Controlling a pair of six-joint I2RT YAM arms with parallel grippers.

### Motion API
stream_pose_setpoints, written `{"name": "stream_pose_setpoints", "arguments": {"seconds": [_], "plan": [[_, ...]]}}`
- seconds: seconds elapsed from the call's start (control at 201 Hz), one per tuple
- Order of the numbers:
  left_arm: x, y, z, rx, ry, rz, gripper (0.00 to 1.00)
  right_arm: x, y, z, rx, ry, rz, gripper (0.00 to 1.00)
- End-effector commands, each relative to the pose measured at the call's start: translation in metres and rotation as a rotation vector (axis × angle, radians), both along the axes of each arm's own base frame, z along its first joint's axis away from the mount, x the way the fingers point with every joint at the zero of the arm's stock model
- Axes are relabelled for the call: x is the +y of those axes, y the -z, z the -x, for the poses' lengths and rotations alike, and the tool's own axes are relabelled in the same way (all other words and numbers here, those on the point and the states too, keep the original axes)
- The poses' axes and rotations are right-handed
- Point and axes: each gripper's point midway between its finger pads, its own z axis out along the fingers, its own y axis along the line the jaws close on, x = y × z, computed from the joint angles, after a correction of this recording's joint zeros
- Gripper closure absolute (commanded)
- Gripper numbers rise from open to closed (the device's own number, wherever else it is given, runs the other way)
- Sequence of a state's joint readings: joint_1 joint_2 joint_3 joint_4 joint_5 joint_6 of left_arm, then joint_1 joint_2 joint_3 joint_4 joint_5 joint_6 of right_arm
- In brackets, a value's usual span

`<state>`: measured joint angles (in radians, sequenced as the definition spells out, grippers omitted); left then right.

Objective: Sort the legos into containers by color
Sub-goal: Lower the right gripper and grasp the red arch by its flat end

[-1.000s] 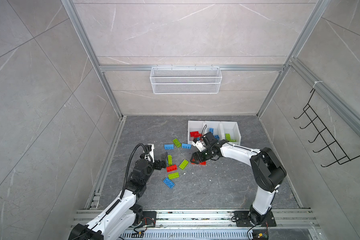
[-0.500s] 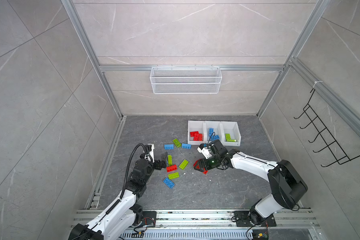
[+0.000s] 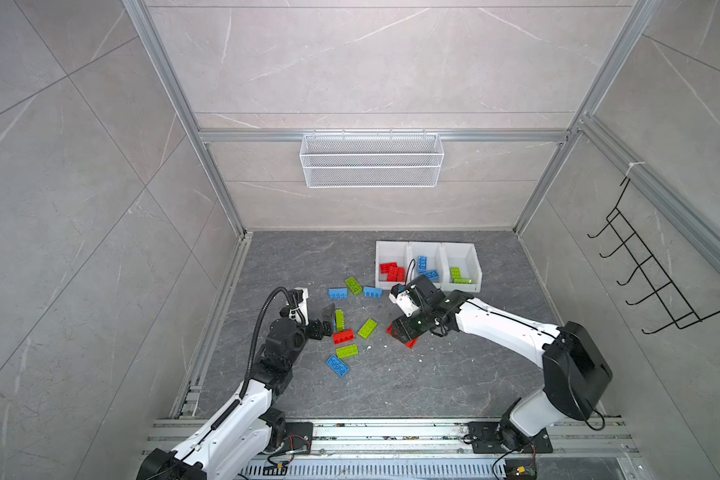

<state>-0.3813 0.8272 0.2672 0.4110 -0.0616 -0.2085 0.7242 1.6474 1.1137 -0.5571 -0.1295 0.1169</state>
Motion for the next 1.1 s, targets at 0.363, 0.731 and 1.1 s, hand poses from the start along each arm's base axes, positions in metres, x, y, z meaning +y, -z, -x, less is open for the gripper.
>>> {"name": "stream_pose_setpoints", "arguments": {"seconds": [0.363, 0.731, 1.1], "plan": [[0.003, -0.017, -0.006, -0.048, -0.022, 0.012, 0.00, -0.002, 0.034, -0.013, -0.027, -0.076, 0.238, 0.38], [0.003, -0.017, -0.006, -0.048, -0.026, 0.011, 0.00, -0.006, 0.059, -0.009, 0.003, -0.107, 0.318, 0.43], [0.003, -0.019, -0.006, -0.048, -0.024, 0.016, 0.00, 0.000, 0.067, -0.014, 0.000, -0.083, 0.332, 0.64]]}}
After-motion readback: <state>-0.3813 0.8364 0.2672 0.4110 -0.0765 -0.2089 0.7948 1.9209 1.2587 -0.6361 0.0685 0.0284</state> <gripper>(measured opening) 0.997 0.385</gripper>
